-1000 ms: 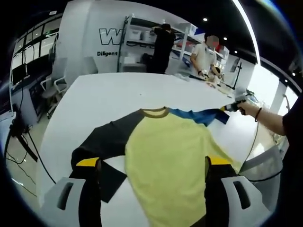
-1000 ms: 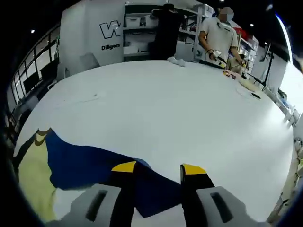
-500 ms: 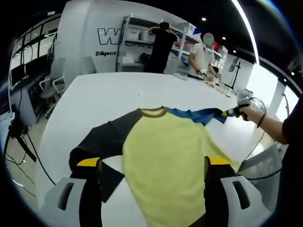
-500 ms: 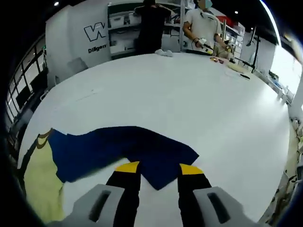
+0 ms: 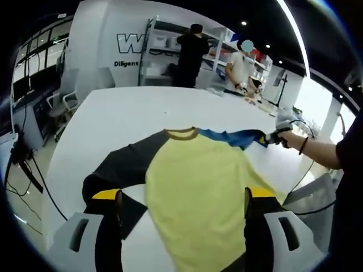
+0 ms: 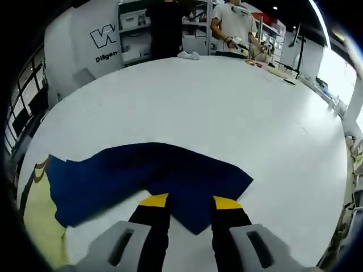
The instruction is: Fold the garment on the visible template until the final outline fits inside the template.
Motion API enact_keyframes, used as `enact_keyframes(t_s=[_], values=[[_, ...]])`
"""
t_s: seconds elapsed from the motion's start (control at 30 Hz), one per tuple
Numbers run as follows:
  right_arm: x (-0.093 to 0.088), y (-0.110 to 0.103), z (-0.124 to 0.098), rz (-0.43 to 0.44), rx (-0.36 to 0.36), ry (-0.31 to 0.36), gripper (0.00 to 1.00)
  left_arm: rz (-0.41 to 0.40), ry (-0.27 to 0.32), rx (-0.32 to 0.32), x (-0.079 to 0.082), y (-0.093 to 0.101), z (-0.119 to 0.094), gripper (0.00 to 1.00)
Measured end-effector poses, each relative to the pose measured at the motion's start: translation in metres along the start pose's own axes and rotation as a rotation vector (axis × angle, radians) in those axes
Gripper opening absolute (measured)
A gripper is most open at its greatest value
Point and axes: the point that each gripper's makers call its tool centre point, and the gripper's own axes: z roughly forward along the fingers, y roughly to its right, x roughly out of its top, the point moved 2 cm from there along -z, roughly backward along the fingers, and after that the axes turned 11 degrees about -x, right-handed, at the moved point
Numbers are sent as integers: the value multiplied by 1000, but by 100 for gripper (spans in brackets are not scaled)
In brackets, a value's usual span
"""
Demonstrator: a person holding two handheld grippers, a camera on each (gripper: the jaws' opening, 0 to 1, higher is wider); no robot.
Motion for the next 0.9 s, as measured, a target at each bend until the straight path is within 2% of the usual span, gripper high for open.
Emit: enact_keyframes(t_s=[0.07,0.13,0.2,0.23,0.27,0.3,0.43,0.53,0.57,0.73,0.8,0.9], values=[[1,5,1,-40,-41,10,16,-1,-2,3,-1,0,-1,85],[1,3,2,-26,-35,17,14,-3,-9,5,-3,0,-2,85],[2,4,2,-37,-41,21,5,-4,-13,9,-5,-1,-3,84],[1,10,2,-112,-70,16,0,-4,-17,10,-6,-1,-4,84],[0,11,2,-157,-72,10,0,-4,-17,10,-6,-1,-4,84],[1,9,2,-120,-55,14,0,-4,-14,11,-6,-1,-4,84],[2,15,3,-125,-17,-16,0,-6,-3,12,-4,-2,-6,83],[0,22,3,-195,-16,-29,0,-7,-6,13,-5,-3,-6,83],[1,29,3,-231,-25,-23,0,-6,-8,12,-5,-2,-6,83],[12,53,3,-290,-43,5,0,-3,-6,5,-4,-1,-5,82],[25,56,6,-307,-23,63,0,-3,-8,5,-5,0,-5,82],[30,63,15,-365,-31,63,0,0,-10,3,-5,0,-4,81]])
